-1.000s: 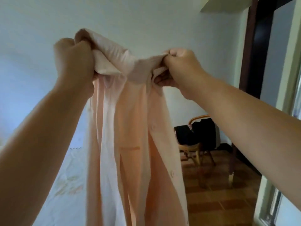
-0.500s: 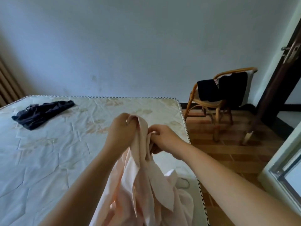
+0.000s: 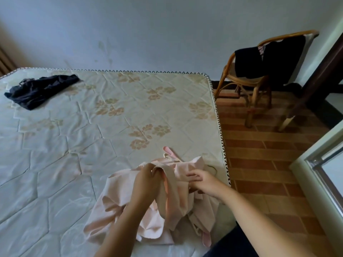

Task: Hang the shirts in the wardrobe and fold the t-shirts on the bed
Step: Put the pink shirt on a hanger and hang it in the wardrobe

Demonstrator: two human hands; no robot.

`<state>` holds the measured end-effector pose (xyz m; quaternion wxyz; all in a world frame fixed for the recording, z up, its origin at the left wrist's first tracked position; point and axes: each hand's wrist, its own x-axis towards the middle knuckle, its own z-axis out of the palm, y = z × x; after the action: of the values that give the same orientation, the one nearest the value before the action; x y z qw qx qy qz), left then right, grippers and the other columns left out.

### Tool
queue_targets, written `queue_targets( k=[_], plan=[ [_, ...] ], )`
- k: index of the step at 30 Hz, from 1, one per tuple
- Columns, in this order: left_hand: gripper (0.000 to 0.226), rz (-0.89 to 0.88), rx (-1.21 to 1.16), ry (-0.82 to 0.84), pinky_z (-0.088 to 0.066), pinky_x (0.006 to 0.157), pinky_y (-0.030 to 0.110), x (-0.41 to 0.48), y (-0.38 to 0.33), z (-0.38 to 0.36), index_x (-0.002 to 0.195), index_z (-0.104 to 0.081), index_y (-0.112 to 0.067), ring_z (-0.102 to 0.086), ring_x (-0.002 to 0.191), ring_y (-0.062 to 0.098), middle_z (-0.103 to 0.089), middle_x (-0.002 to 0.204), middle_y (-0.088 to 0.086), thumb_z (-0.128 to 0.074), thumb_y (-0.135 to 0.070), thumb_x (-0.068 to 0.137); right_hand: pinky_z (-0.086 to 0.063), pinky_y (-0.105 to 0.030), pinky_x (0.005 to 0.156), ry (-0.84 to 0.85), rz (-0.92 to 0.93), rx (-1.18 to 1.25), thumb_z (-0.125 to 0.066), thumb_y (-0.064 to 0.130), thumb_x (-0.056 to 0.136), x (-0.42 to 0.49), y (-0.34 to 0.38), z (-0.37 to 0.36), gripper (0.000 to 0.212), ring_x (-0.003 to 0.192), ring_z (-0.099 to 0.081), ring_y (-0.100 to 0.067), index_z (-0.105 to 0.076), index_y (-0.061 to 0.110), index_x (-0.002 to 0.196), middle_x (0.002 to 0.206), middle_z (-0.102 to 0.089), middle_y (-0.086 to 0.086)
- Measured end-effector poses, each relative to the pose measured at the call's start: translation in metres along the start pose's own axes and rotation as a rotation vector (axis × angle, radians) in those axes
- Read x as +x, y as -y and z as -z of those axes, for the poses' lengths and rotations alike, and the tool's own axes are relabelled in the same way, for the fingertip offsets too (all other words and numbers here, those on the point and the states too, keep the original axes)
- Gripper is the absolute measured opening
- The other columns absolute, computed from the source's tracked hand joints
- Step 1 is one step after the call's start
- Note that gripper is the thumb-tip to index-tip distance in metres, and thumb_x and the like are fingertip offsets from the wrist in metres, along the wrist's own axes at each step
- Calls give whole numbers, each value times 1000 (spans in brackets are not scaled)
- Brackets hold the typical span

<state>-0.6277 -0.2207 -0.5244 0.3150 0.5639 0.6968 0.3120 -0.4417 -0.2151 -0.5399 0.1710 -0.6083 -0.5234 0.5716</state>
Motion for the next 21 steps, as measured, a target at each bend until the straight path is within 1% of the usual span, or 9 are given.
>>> queue_targets(
  k=[2, 5, 9, 11, 13, 15, 19, 20, 21],
  plan=[
    [19, 16, 0, 2, -35, 55, 13, -6, 9, -5, 80, -60, -10, -53, 67, 10, -58, 71, -7, -46, -10, 93, -46, -9, 59, -18, -59, 57, -55, 8, 91, 2, -20, 2, 33, 88, -61, -5, -55, 17, 123, 112, -63, -4],
    [24, 78, -17, 29, -38, 58, 23, -13, 15, -11, 79, -62, 2, -54, 66, 17, -63, 73, 9, -47, -9, 93, -42, -8, 50, -150, -142, 141, -53, 9, 93, 5, -48, 3, 22, 81, -62, -9, -58, 12, 114, 107, -65, -9],
    [24, 109, -39, 48, -37, 58, 18, -16, 18, -15, 73, -57, -18, -51, 67, 3, -58, 72, -8, -47, -11, 94, -40, -22, 56, -326, -318, 164, -39, 7, 96, 13, -85, -2, 21, 74, -60, -16, -57, 11, 106, 98, -64, -8],
    [22, 114, -52, 41, -38, 61, 21, -16, 19, -15, 77, -56, -23, -51, 71, 4, -56, 75, -13, -47, -12, 94, -43, -26, 60, -323, -421, 126, -37, 5, 94, 17, -103, -7, 22, 77, -59, -22, -56, 9, 106, 91, -60, -9],
    [20, 129, -65, 25, -39, 63, 22, -16, 20, -15, 80, -56, -21, -51, 72, 5, -56, 76, -11, -46, -10, 94, -46, -33, 71, -301, -478, 53, -39, 3, 92, 18, -115, -13, 21, 85, -58, -26, -56, 7, 103, 84, -58, -9],
    [20, 142, -83, 5, -40, 66, 27, -17, 21, -14, 79, -57, -15, -51, 70, 10, -58, 75, -4, -45, -8, 94, -44, -31, 75, -317, -483, -3, -41, 5, 92, 16, -122, -20, 13, 92, -57, -26, -51, 13, 96, 90, -57, -8],
    [16, 169, -105, -26, -45, 78, 36, -17, 23, -10, 95, -62, -8, -54, 80, 16, -60, 83, -4, -46, -11, 94, -35, -22, 60, -270, -476, -102, -49, 5, 88, 10, -133, -30, 12, 91, -50, -22, -48, 15, 83, 91, -53, -5],
    [16, 171, -103, -31, -45, 78, 36, -17, 23, -8, 96, -62, -9, -55, 81, 16, -61, 84, -4, -47, -11, 93, -36, -21, 60, -253, -478, -146, -51, 6, 88, 9, -133, -31, 7, 96, -53, -24, -51, 12, 91, 97, -56, -7],
    [16, 175, -101, -35, -45, 78, 36, -17, 24, -7, 96, -63, -9, -55, 82, 17, -61, 84, -4, -47, -12, 93, -37, -21, 66, -238, -490, -196, -53, 8, 89, 10, -134, -32, 16, 105, -54, -27, -52, 8, 105, 108, -57, -9]
  ],
)
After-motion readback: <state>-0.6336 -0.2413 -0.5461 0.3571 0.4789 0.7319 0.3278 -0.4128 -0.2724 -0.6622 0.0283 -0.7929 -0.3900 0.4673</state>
